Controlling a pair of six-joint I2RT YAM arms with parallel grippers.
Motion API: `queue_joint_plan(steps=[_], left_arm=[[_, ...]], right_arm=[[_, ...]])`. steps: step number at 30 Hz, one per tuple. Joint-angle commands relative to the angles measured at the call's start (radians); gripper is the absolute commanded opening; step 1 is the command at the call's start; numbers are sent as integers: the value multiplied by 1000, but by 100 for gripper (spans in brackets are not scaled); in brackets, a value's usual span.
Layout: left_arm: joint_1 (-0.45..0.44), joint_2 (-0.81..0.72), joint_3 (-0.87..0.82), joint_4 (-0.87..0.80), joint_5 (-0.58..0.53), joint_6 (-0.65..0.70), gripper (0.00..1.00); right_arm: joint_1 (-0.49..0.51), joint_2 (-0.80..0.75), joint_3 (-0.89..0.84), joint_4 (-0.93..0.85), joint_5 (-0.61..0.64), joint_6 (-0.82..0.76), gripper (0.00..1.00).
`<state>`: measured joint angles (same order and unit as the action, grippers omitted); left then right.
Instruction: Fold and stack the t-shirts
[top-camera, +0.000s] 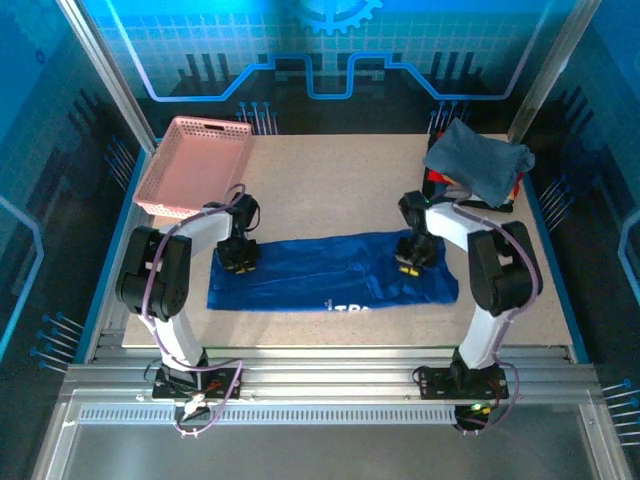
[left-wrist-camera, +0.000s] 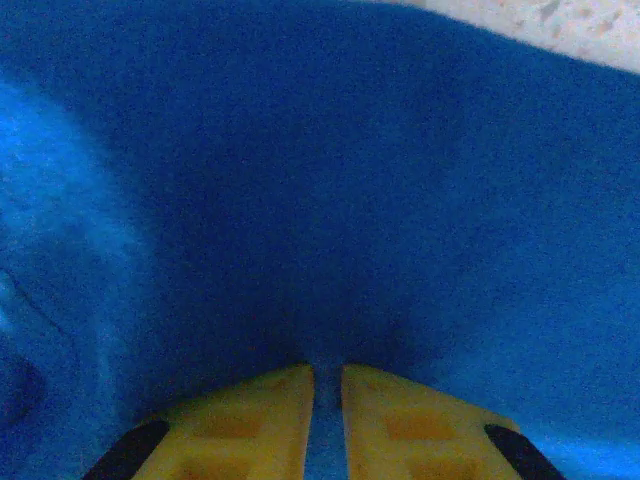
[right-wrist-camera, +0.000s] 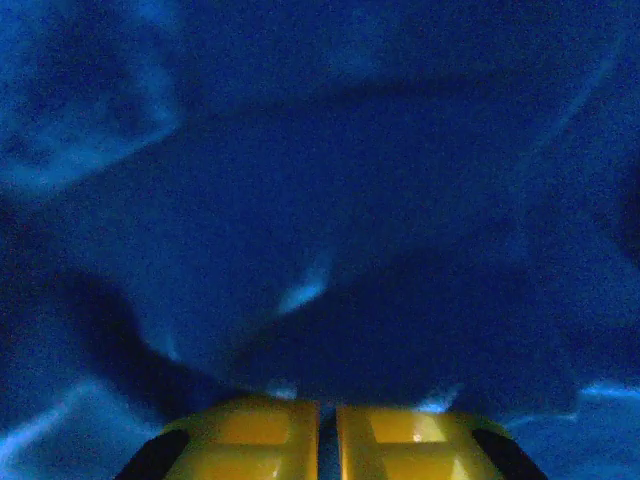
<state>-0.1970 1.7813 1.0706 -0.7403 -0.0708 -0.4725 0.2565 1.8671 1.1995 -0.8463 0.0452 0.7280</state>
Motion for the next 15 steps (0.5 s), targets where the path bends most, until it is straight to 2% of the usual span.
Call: queue_joint_plan(steps=[1, 6, 9, 12, 13, 14, 15], left_arm=[[7, -17, -82, -43, 19, -32, 18], [1, -114, -170, -57, 91, -104, 19], [-18, -170, -219, -68, 126, -154, 19], [-70, -205, -249, -61, 185, -223, 21], [-100, -209, -253, -51, 203, -255, 21], [-130, -206, -257, -28, 226, -287, 22], [-156, -198, -254, -7, 246, -318, 22]], right_arm=[[13, 163, 175, -34, 39, 27, 16], [4, 396, 533, -141, 3, -14, 17], [7, 635, 910, -254, -44, -53, 18], [9, 962, 1473, -405, -162, -68, 20], [4, 1062, 1654, -403, -221, -53, 21], [-5, 1125, 1733, -339, -298, -4, 22], [-19, 1139, 1715, -232, -381, 60, 22]])
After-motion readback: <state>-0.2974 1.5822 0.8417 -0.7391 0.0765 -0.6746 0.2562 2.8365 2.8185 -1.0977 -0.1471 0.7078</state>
